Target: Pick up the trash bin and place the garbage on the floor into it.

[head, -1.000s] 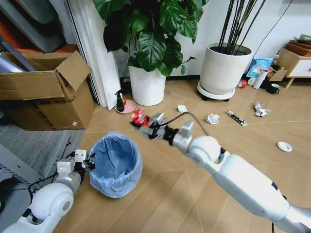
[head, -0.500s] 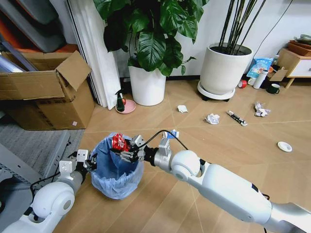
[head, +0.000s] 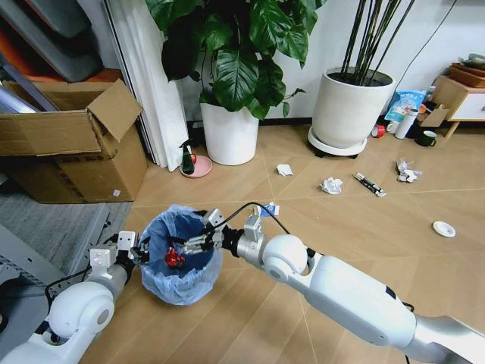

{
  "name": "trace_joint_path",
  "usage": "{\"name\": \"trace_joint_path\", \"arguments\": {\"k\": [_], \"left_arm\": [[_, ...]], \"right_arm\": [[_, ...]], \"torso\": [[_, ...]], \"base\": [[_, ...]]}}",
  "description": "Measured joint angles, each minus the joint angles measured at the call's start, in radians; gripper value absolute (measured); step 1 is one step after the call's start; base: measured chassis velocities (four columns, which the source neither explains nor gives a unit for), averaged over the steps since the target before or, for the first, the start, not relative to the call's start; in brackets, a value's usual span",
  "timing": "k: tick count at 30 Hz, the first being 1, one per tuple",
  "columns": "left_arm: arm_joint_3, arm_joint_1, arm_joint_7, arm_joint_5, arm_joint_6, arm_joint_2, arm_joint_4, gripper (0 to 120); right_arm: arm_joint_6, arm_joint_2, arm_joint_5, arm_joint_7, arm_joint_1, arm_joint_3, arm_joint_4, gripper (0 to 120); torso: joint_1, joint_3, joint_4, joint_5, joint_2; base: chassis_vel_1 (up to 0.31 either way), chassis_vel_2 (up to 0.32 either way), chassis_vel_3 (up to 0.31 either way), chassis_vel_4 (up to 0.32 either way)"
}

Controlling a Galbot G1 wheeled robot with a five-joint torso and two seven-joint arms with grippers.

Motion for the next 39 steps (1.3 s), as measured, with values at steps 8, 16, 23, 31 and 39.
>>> {"name": "trace_joint_path", "arguments": {"k": [8, 16, 23, 31, 39], "left_arm": [[-0.022, 0.013, 0.015, 0.050, -0.023, -0.043, -0.019, 0], [-0.043, 0.036, 0.033, 0.112, -0.047, -0.091, -0.045, 0], [-0.039, 0.046, 0.039, 0.134, -0.054, -0.105, -0.067, 0], [-0.037, 0.052, 0.041, 0.141, -0.058, -0.103, -0.077, 0], [-0.038, 0.056, 0.043, 0.143, -0.066, -0.100, -0.086, 0]], "right_arm": [[-0.051, -0.081, -0.065, 0.105, -0.131, 0.250, 0.069, 100], [-0.069, -0.111, -0.159, 0.100, -0.322, 0.479, 0.075, 100], [-0.069, -0.110, -0.180, 0.086, -0.388, 0.562, 0.063, 100], [-0.061, -0.103, -0.186, 0.078, -0.411, 0.586, 0.054, 100], [-0.057, -0.098, -0.197, 0.060, -0.405, 0.586, 0.044, 100]], "torso": [[0.000, 0.000, -0.0003, 0.0003, 0.000], [0.000, 0.000, -0.0004, 0.0005, 0.000], [0.000, 0.000, -0.0001, 0.0005, 0.000], [0.000, 0.000, 0.0000, 0.0003, 0.000], [0.000, 0.000, -0.0003, 0.0003, 0.000]], "base": [[0.000, 0.000, 0.000, 0.000], [0.000, 0.000, 0.000, 0.000], [0.000, 0.000, 0.000, 0.000], [-0.055, -0.052, 0.049, 0.057], [-0.135, -0.139, 0.128, 0.115]]}}
